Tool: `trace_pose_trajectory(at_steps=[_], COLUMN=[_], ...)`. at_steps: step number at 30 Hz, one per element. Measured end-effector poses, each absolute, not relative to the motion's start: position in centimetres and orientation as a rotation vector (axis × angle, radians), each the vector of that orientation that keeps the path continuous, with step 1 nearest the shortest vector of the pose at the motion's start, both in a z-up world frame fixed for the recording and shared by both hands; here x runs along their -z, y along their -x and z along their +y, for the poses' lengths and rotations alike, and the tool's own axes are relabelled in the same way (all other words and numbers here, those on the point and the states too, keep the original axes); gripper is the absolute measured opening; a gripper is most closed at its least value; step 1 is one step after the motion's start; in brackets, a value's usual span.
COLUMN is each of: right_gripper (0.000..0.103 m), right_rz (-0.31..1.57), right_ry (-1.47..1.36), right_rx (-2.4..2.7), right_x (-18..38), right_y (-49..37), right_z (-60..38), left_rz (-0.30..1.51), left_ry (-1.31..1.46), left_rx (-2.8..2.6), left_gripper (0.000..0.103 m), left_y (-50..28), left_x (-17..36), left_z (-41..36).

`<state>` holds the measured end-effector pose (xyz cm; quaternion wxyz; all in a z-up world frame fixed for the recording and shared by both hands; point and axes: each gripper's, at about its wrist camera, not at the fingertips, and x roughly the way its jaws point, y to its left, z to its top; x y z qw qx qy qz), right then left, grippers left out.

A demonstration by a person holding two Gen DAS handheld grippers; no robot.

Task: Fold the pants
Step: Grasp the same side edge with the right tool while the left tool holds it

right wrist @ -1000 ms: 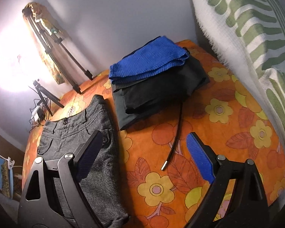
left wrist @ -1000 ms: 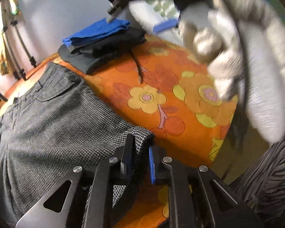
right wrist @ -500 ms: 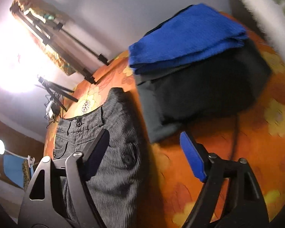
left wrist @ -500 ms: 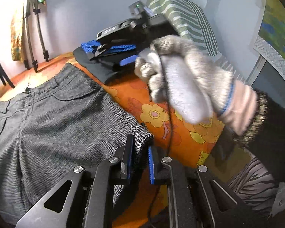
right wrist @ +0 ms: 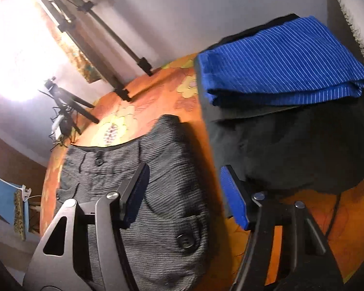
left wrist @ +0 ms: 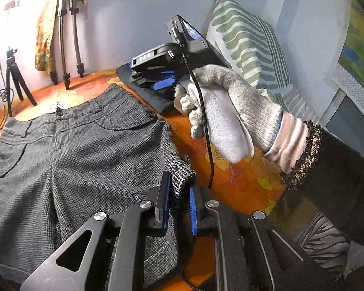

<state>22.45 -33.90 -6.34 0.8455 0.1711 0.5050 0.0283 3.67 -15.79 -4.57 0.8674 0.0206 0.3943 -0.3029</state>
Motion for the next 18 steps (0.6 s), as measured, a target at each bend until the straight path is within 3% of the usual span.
trace_pose_trajectory(at_steps=[11, 18], right_gripper=[0.065, 0.066], right_rz=[1.228, 1.281], right_ry=[-0.142, -0.22], right_rx=[-0.021, -0.008], right_x=[10.8, 12.2], right_y=[-29.3, -30.7], right_z=[-30.6, -32.4], left_rz=[0.8, 0.798], left_ry=[-0.006, 0.019], left_rx=[0.598, 0.595], left_gripper=[0.012, 0.011], left_y=[-3.3, -3.1], left_x=[3.9, 3.8], left_z=[-13.2, -12.0])
